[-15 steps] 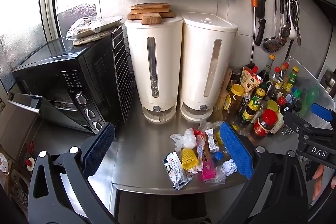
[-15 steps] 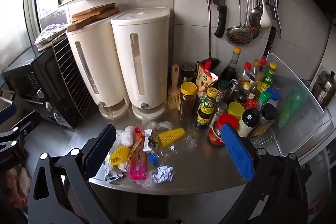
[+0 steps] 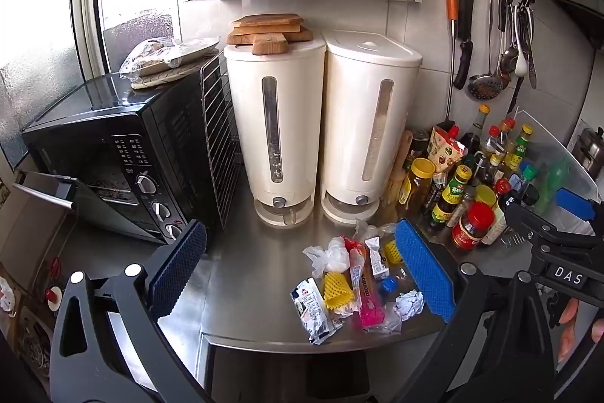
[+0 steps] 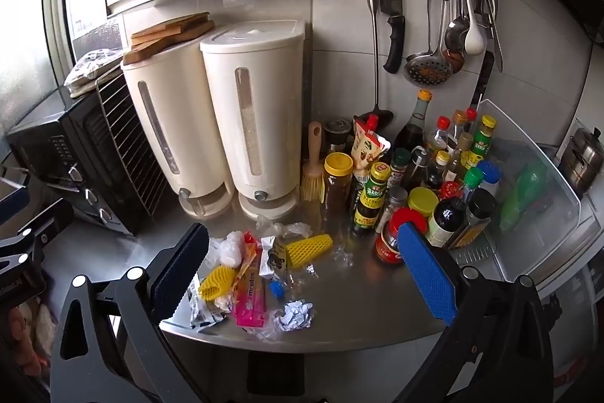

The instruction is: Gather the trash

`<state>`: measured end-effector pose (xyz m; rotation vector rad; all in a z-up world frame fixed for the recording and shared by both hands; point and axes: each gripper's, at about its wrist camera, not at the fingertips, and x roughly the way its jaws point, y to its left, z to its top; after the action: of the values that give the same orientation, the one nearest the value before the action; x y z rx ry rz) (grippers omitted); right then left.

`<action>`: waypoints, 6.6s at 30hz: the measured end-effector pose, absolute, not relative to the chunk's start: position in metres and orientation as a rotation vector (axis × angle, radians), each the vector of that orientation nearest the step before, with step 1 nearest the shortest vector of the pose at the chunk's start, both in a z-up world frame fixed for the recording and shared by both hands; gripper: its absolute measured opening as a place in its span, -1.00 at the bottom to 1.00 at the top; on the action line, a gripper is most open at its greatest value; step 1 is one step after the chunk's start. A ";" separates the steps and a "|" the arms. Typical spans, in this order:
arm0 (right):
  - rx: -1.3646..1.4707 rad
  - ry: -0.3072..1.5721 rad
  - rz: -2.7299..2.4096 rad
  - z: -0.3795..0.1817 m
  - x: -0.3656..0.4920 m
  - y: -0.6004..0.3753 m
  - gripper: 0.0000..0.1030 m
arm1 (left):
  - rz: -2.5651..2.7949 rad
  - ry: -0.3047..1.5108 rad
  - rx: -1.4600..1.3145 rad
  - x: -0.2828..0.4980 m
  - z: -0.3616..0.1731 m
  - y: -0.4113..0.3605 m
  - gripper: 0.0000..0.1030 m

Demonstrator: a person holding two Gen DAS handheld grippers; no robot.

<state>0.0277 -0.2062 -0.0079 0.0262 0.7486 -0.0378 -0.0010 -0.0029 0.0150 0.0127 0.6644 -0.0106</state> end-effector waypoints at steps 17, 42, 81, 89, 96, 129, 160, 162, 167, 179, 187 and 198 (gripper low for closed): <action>0.029 0.747 -0.043 -0.007 0.030 -0.206 0.94 | -0.012 0.659 0.016 0.001 0.012 -0.005 0.84; 0.026 0.744 -0.046 -0.009 0.032 -0.208 0.94 | -0.004 0.651 0.017 0.002 0.012 0.002 0.84; 0.001 0.859 -0.099 -0.080 0.053 -0.214 0.94 | 0.002 0.749 0.024 0.022 -0.050 0.009 0.84; 0.046 0.995 -0.069 -0.140 0.063 -0.223 0.93 | -0.031 0.887 0.037 0.038 -0.114 0.010 0.84; 0.074 1.084 -0.058 -0.185 0.066 -0.228 0.93 | -0.033 0.999 0.054 0.045 -0.174 0.009 0.65; 0.287 1.313 0.034 -0.308 0.100 -0.242 0.10 | -0.094 1.232 -0.006 0.074 -0.308 0.000 0.08; 0.259 1.154 -0.028 -0.254 0.072 -0.257 -0.29 | -0.077 1.107 -0.078 0.060 -0.277 0.029 -1.00; 0.256 1.135 -0.025 -0.246 0.068 -0.256 -0.29 | -0.062 1.087 -0.072 0.055 -0.267 0.032 -1.00; 0.247 1.105 -0.005 -0.227 0.056 -0.249 -0.29 | -0.048 1.051 -0.074 0.039 -0.245 0.040 -1.00; 0.208 1.078 0.097 -0.198 -0.005 -0.222 -0.29 | -0.097 1.010 -0.070 -0.031 -0.210 0.033 -1.00; 0.187 1.120 0.150 -0.236 -0.055 -0.203 -0.29 | -0.182 1.088 -0.044 -0.087 -0.246 0.011 -1.00; 0.121 1.299 0.174 -0.350 -0.070 -0.186 -0.28 | -0.317 1.269 0.021 -0.109 -0.366 -0.033 -1.00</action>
<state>-0.0698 -0.1864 -0.3503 0.1211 1.2988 0.1741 -0.1089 -0.0331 -0.3664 0.0214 1.2689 -0.3171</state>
